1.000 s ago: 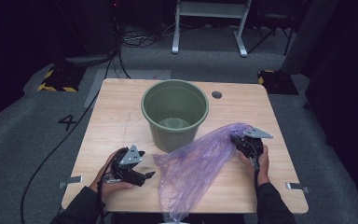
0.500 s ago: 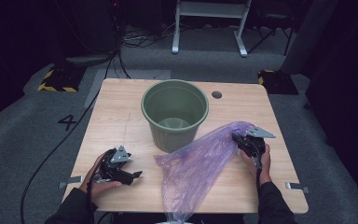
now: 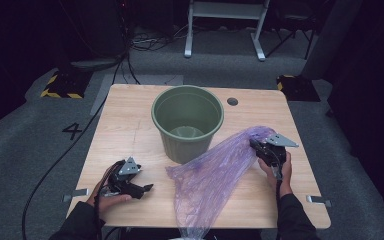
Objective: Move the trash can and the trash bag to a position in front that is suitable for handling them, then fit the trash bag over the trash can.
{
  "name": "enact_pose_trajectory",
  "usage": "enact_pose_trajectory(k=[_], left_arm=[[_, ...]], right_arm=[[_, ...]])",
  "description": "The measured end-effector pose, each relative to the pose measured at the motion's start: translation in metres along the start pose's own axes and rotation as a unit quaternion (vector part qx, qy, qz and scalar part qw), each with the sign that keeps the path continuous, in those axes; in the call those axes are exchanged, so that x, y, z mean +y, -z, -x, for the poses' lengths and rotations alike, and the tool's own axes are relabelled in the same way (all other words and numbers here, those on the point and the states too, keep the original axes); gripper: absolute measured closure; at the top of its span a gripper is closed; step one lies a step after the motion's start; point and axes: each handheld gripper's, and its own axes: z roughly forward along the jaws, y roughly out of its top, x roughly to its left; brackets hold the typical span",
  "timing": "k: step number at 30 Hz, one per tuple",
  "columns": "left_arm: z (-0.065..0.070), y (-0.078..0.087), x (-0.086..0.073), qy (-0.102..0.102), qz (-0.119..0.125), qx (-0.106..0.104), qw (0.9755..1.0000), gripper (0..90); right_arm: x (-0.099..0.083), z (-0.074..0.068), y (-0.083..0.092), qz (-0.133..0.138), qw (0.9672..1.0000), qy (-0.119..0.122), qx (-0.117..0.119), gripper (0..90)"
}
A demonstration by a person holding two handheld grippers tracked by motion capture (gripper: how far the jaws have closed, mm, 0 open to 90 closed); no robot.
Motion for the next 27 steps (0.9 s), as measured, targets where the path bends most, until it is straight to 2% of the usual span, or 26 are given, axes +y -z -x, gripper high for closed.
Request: enact_pose_trajectory(k=[13, 22, 27], left_arm=[[-0.001, -0.002, 0.002, -0.002, 0.000, -0.003, 1.0000, 13.0], [0.000, -0.002, 0.002, 0.000, -0.001, 0.001, 1.0000, 12.9], [0.001, -0.003, 0.003, 0.004, 0.000, 0.002, 1.0000, 12.8]], right_arm=[[0.007, 0.002, 0.004, 0.016, 0.9999, -0.004, -0.002, 85.9], [0.009, 0.000, 0.006, 0.021, 0.9997, 0.006, -0.004, 86.7], [0.013, -0.004, 0.006, 0.027, 0.9994, 0.020, -0.007, 86.7]])
